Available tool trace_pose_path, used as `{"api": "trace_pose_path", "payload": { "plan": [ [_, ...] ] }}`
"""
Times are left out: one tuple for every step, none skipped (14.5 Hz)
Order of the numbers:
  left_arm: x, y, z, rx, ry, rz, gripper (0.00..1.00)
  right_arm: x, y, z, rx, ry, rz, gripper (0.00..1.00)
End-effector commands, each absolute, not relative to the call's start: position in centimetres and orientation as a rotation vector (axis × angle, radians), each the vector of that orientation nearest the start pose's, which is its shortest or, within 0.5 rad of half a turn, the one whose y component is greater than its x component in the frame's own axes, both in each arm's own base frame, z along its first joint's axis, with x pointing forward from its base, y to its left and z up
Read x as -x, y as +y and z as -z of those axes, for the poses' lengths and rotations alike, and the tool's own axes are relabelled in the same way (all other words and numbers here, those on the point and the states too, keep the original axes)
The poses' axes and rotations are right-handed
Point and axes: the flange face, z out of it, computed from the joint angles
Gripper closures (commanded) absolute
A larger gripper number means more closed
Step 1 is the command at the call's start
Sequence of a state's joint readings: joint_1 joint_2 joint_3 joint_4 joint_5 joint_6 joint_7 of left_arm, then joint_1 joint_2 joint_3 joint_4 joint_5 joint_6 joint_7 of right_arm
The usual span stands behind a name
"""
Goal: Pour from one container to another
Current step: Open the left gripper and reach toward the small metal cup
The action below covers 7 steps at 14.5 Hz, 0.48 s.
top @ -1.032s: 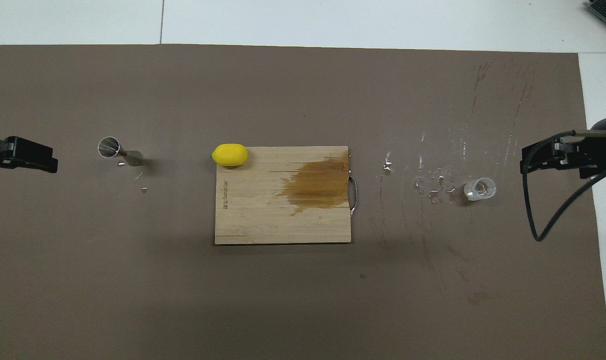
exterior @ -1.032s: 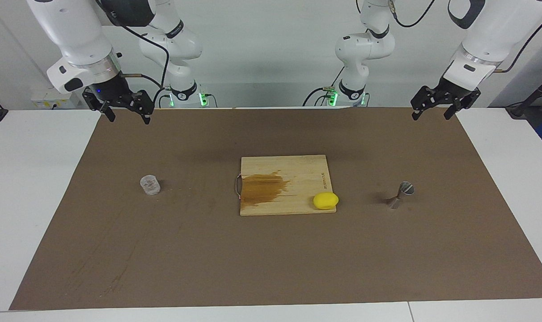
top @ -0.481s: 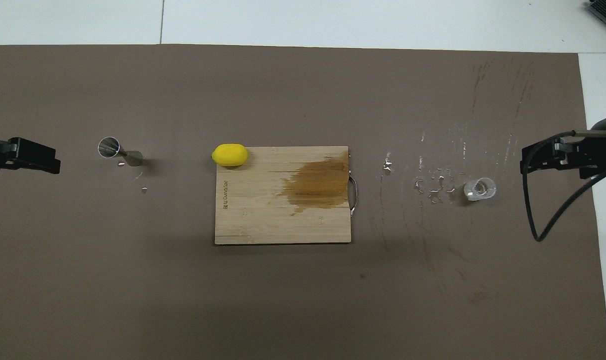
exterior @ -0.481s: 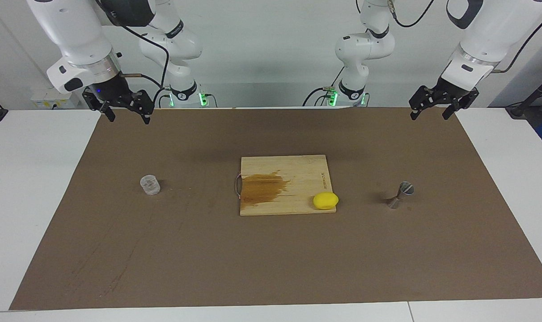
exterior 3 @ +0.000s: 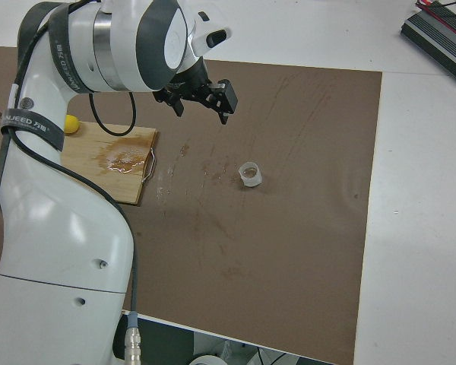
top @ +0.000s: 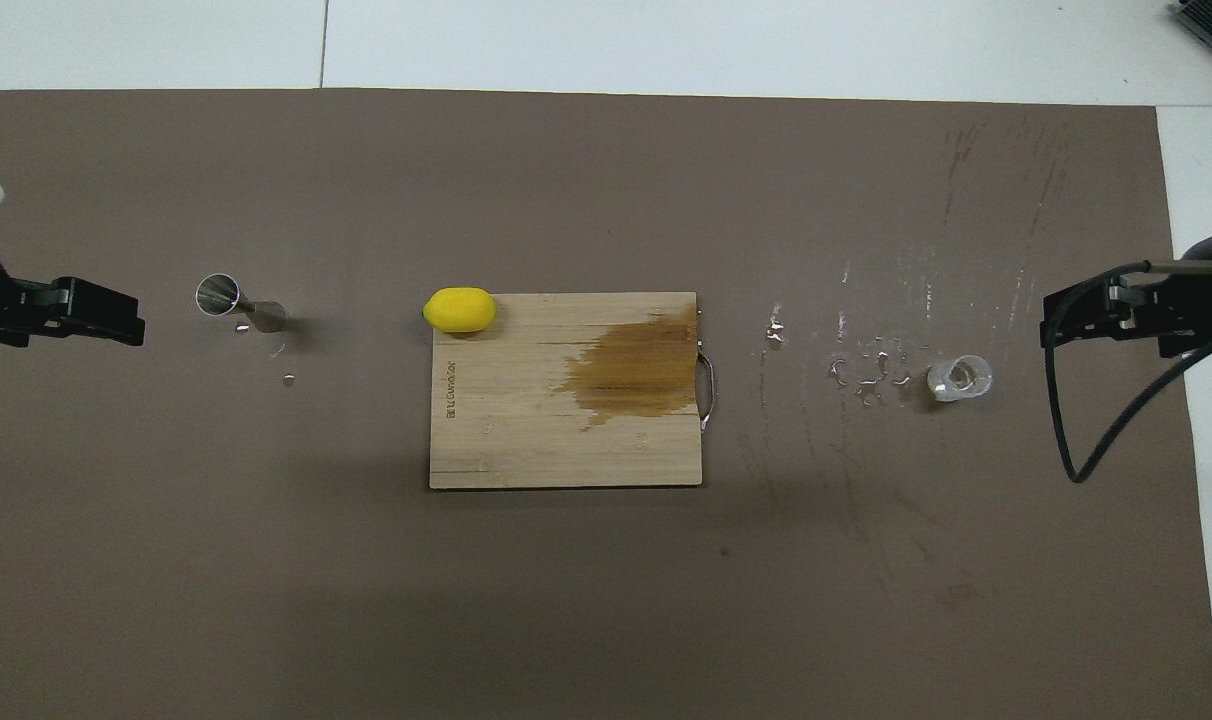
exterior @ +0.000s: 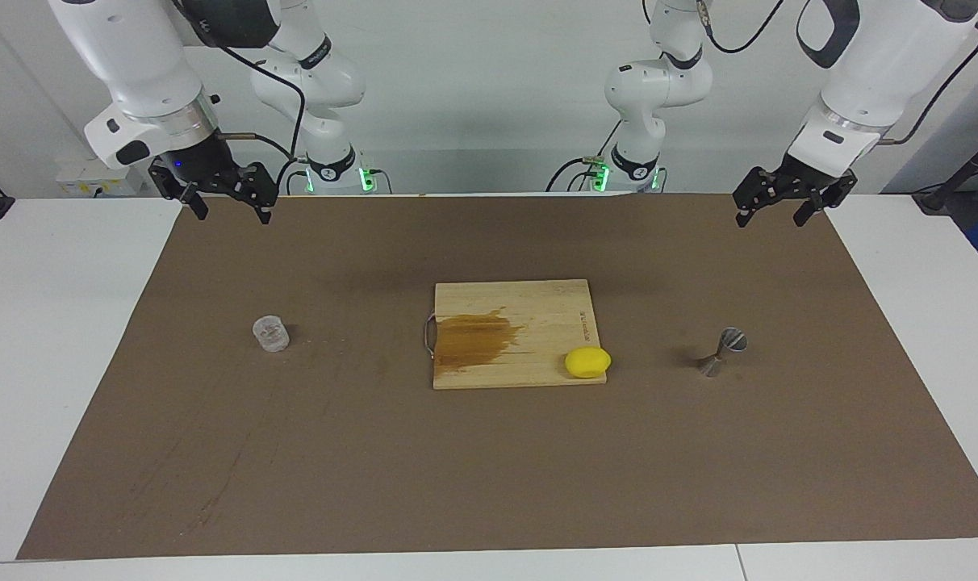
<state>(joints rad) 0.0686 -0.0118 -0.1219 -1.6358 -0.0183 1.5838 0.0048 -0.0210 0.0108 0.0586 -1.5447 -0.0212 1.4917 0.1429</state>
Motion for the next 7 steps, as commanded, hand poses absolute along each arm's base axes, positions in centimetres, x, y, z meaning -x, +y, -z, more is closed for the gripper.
{"api": "trace_pose_path", "payload": {
  "plan": [
    [-56.0,-2.4,-56.6,3.157,0.061,-0.153,0.0,-54.6,1.4,-62.5,3.143,0.142,-0.106,0.0],
    [-56.4,-1.8,-55.2,3.162,0.039,-0.223,0.0,-54.6,1.4,-62.5,3.143,0.142,-0.106,0.0],
    [-56.7,-1.0,-54.0,3.18,-0.024,-0.267,0.0,-54.6,1.4,-62.4,3.143,0.142,-0.108,0.0],
    [-56.6,0.6,-52.8,3.228,-0.162,-0.323,0.0,-54.6,1.4,-62.5,3.143,0.142,-0.106,0.0],
    [-56.5,1.9,-51.1,3.261,-0.293,-0.385,0.0,-54.6,1.4,-62.5,3.143,0.142,-0.106,0.0],
    [-56.6,3.0,-49.7,3.287,-0.375,-0.419,0.0,-54.6,1.4,-62.4,3.143,0.142,-0.108,0.0],
    [-56.7,4.5,-48.5,3.308,-0.55,-0.442,0.0,-54.6,1.4,-62.5,3.143,0.142,-0.106,0.0]
  ]
}}
